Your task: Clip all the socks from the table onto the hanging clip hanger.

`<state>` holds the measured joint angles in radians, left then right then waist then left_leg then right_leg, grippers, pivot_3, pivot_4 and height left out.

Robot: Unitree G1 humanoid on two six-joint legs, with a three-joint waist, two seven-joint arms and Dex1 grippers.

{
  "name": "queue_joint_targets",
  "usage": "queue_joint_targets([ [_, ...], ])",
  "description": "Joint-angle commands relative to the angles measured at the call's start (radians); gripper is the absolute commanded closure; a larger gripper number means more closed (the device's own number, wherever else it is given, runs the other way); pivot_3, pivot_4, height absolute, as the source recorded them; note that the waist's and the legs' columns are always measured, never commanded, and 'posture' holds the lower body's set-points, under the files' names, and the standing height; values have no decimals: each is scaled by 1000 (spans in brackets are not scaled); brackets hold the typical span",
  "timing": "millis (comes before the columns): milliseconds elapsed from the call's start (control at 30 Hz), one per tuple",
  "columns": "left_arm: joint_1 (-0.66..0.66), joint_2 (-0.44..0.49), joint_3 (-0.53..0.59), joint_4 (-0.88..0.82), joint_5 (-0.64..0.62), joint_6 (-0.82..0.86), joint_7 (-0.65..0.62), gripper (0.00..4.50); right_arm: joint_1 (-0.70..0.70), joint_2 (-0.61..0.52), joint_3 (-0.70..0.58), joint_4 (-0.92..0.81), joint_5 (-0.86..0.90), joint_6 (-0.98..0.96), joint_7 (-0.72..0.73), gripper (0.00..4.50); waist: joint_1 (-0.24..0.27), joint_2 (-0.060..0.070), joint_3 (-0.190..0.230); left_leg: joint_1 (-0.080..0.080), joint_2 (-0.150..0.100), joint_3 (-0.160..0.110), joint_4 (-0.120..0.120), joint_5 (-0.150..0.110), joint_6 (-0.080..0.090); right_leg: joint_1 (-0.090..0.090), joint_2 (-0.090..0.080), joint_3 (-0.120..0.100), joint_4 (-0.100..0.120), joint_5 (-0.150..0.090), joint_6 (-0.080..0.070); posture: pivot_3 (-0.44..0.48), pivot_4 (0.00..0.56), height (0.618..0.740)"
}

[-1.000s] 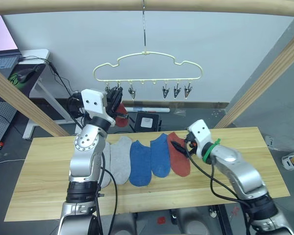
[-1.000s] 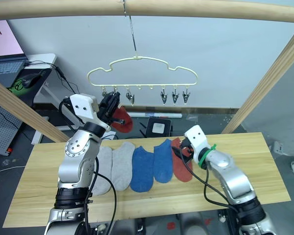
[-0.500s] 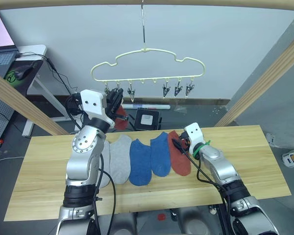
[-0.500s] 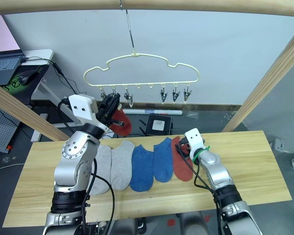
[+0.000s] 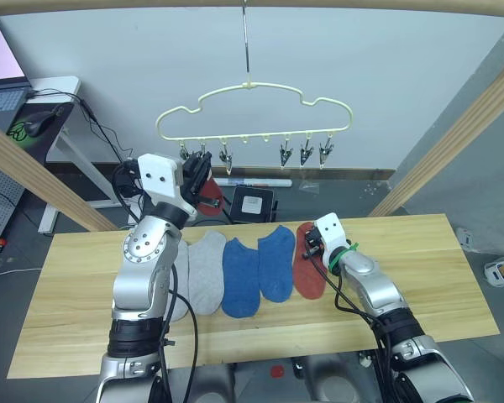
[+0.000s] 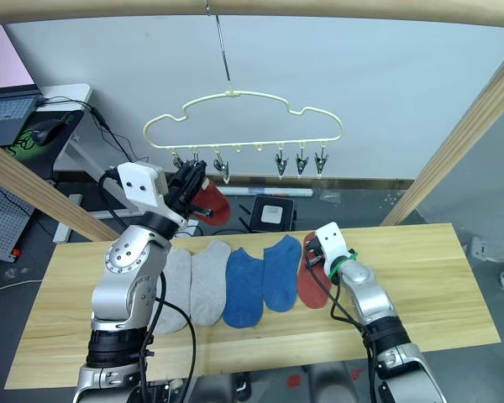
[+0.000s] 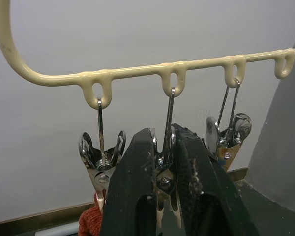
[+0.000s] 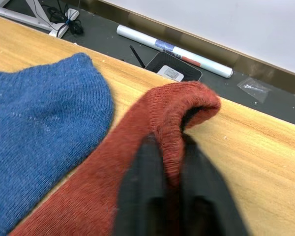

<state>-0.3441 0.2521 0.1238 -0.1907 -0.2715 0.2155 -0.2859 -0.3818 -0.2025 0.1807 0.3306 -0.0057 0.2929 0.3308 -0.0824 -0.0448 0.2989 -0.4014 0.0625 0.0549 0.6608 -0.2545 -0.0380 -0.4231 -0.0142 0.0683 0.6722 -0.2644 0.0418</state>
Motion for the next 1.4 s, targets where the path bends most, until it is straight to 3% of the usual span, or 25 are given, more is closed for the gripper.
queue_joint_targets([
  [33,22,20,24,-66,-45,35,-21,4253,34,-44,34,-164,-7,-12,81,4500,0,1,2,0,0,0,0,0,0,0,0,0,0,0,0,-72,326,740],
  [200,34,55,84,-144,-191,161,-53,4253,44,-110,126,-411,12,19,249,4500,-4,3,6,0,1,1,-1,0,-1,-1,1,1,0,0,0,-71,315,740],
  [333,17,99,154,-191,-348,291,-71,4253,0,-97,173,-532,57,71,336,4500,-4,3,6,-1,2,-1,-1,-1,-2,-2,3,0,0,0,1,-76,302,740],
  [700,-49,205,265,-190,-671,527,-73,4253,-203,95,184,-405,143,109,366,4500,1,3,6,-4,1,-3,0,-1,-2,-2,1,-3,-4,0,0,-78,284,740],
  [833,-52,219,269,-184,-706,547,-68,4253,-258,152,167,-336,177,111,374,4500,1,3,6,-9,2,-7,0,-1,-2,-4,0,-6,-8,0,-1,-82,283,740],
  [967,-49,223,264,-189,-734,556,-63,4253,-306,203,139,-270,220,117,382,4500,1,2,5,-23,2,-8,1,1,-5,-18,-5,-7,-6,1,-1,-81,280,740],
  [1400,-18,231,254,-205,-747,549,-58,4253,-371,211,142,-210,222,52,436,4500,2,3,5,-25,2,-14,2,-1,-2,-19,-7,-12,-6,1,-1,-69,279,740],
])
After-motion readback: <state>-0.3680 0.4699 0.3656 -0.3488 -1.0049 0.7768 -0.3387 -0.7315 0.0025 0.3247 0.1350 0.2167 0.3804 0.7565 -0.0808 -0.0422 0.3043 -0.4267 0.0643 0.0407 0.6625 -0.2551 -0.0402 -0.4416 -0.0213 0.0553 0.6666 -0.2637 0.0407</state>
